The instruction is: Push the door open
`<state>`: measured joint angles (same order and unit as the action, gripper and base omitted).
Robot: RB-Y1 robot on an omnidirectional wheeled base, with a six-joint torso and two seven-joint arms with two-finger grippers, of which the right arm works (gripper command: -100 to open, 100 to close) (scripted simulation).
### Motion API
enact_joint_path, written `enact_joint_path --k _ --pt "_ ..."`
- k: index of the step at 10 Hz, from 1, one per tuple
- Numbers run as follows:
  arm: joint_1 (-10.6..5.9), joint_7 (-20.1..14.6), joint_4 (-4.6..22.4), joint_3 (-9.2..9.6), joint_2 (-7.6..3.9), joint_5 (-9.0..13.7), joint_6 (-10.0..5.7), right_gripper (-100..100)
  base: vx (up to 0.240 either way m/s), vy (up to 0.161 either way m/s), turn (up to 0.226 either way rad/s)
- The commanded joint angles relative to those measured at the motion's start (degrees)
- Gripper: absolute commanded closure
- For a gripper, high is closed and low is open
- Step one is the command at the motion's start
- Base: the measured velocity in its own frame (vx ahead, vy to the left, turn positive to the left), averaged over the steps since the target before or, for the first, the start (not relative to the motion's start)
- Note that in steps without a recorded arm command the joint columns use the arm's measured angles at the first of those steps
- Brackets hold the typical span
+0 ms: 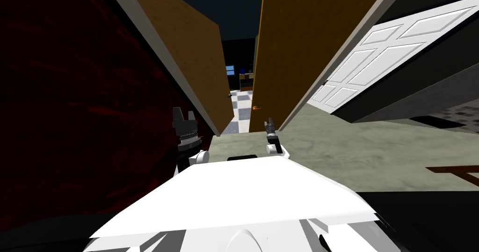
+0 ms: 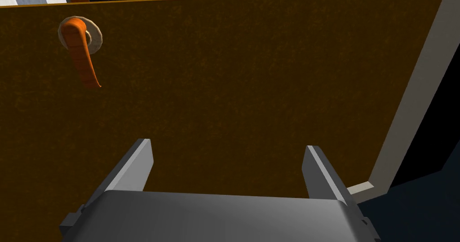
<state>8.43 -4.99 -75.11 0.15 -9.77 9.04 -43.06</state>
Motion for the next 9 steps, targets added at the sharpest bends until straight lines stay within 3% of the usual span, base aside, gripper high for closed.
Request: enact_joint_path --k 1,4,9 --pt "-0.57 0.1 1.6 0.08 0.02 0.1 -0.19 -100 0.061 -0.006 0.017" --pt "-1.92 0.0 5.4 0.23 -0.44 0.4 -0.63 -100 0.069 -0.021 0.039" --pt "-5.16 -0.3 14.6 0.58 -1.53 1.3 -1.71 -100 0.087 -0.028 0.05"
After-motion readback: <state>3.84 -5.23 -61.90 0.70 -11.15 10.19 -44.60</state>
